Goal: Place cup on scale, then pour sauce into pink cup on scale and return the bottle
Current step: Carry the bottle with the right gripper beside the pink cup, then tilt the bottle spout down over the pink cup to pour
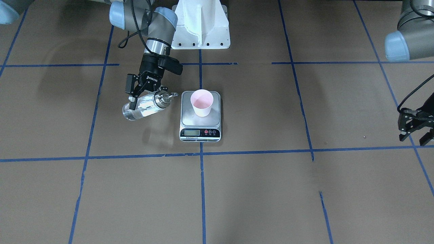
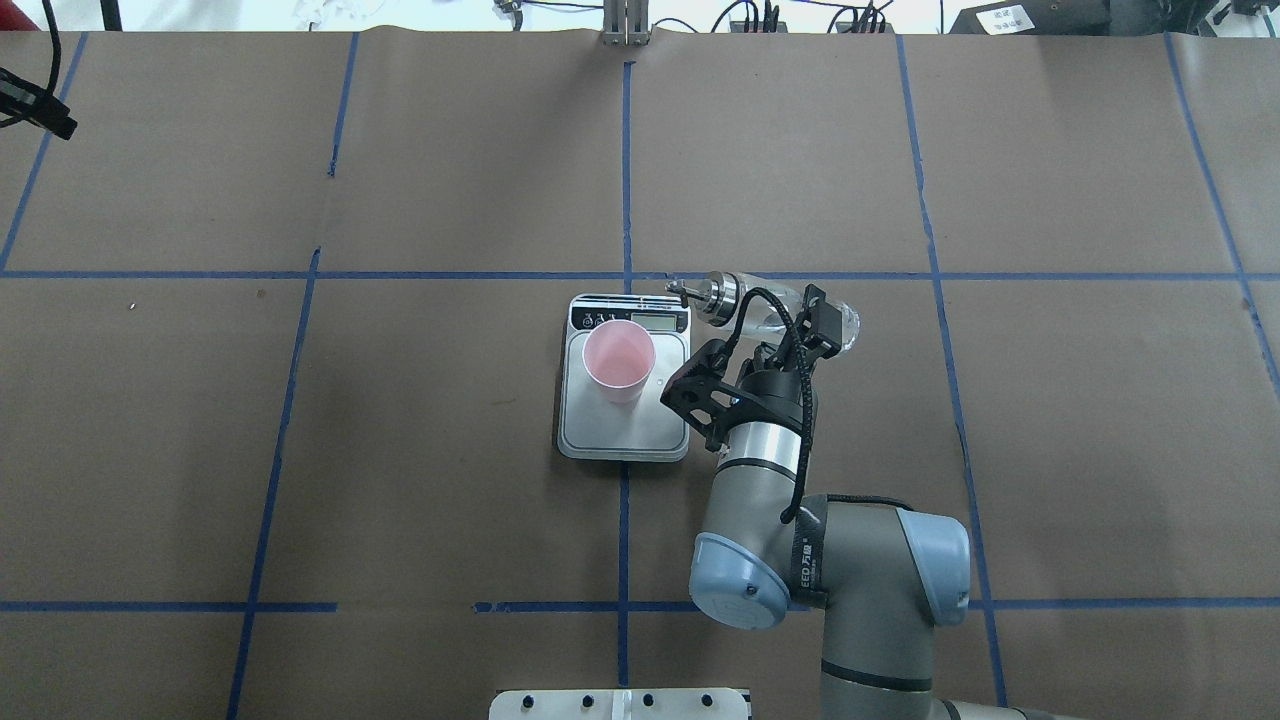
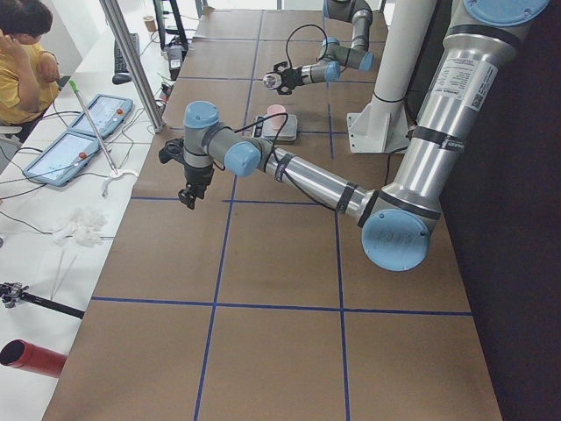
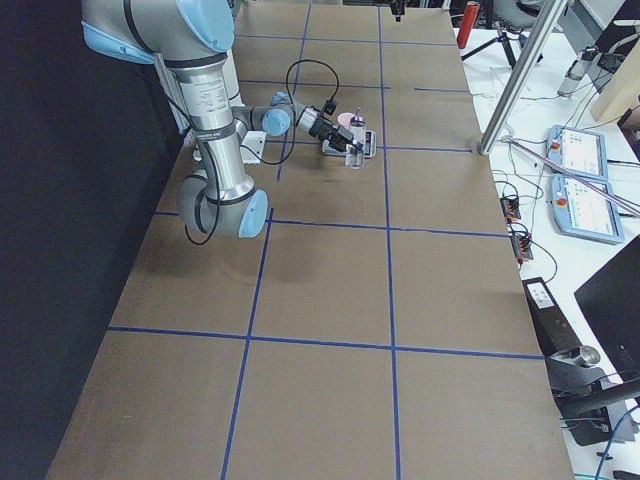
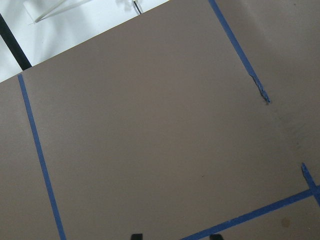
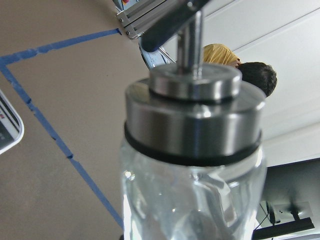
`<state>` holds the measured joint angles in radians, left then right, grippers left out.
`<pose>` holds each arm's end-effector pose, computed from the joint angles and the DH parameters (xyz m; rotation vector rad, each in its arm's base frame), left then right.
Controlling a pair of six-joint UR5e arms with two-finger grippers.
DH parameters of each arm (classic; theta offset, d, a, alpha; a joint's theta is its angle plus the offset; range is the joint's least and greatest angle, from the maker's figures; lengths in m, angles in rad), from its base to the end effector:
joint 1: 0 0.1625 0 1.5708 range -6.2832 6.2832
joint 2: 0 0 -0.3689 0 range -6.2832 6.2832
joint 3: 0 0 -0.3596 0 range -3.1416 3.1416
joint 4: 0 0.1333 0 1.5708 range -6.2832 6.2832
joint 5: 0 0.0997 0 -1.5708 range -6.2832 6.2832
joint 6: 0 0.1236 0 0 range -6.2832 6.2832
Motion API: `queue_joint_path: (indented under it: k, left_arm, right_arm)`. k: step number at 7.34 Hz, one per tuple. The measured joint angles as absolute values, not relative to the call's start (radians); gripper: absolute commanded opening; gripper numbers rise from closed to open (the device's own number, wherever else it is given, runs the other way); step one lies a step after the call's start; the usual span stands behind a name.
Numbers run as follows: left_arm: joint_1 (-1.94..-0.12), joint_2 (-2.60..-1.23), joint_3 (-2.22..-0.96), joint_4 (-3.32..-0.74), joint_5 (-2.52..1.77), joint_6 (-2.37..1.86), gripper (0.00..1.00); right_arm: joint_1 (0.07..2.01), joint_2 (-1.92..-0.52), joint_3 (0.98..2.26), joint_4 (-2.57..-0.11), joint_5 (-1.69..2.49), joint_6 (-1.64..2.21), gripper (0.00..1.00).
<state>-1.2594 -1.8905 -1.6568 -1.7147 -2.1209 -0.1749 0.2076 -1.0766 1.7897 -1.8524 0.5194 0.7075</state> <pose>0.1143 -0.5792 0.4086 0.3917 0.6508 0.2810 -0.5015 -0.3515 0.2660 1.0931 0.1924 -0.3609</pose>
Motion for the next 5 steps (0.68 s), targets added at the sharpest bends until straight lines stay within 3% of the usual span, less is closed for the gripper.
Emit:
queue_joint_path:
  k: [5]
  left_arm:
    - [-1.259, -1.890, -1.658, -1.713, -2.120, -0.175, 0.55]
  right_arm:
    - [0.194, -1.070, 1.768, -1.868, 0.493, 0.538, 0.00]
